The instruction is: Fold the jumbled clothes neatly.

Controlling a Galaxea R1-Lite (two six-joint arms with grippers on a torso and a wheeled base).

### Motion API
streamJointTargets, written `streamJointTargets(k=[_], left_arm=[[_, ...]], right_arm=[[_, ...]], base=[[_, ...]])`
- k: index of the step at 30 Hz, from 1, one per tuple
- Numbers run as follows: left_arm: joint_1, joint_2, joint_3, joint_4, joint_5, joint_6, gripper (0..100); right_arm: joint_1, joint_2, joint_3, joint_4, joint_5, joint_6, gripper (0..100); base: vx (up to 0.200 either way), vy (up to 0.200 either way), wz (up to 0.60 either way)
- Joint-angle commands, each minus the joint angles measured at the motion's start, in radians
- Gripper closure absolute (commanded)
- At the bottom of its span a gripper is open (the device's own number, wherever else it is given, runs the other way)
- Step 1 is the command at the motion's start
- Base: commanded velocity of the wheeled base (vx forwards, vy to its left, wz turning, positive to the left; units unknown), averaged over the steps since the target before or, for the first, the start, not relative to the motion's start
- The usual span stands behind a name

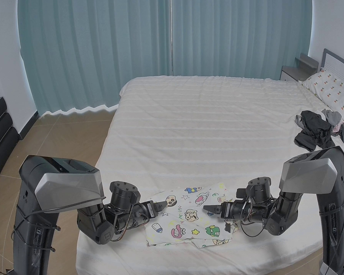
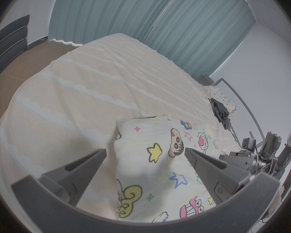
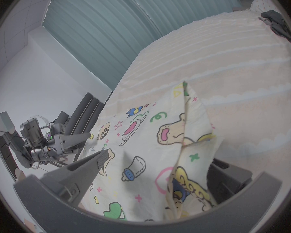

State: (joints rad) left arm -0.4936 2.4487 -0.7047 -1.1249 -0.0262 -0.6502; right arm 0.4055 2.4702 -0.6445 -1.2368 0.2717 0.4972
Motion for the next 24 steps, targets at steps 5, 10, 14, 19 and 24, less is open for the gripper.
streamJointTargets(k=[5,10,14,19,24], left_arm=[[0.118,-0.158,0.126,-0.113,-0.001,0.014,0],[0.305,-0.338,0.226,-0.165,-0.006,0.075,0],[0.38,-0.585,0.32,-0.165,-0.008,0.078,0],[0.395,-0.936,0.378,-0.081,-0.005,0.118,0],[0.386,-1.306,0.445,0.229,-0.012,0.245,0]], right_arm=[[-0.056,-0.231,0.035,0.008,-0.124,0.0,0],[-0.126,-0.456,0.128,0.016,-0.18,-0.008,0],[-0.154,-0.726,0.243,0.056,-0.181,-0.014,0],[-0.137,-1.126,0.304,0.25,-0.223,-0.121,0],[-0.137,-1.531,0.315,0.622,-0.249,-0.233,0]], base=[[0.0,0.0,0.0],[0.0,0.0,0.0],[0.0,0.0,0.0],[0.0,0.0,0.0],[0.0,0.0,0.0]])
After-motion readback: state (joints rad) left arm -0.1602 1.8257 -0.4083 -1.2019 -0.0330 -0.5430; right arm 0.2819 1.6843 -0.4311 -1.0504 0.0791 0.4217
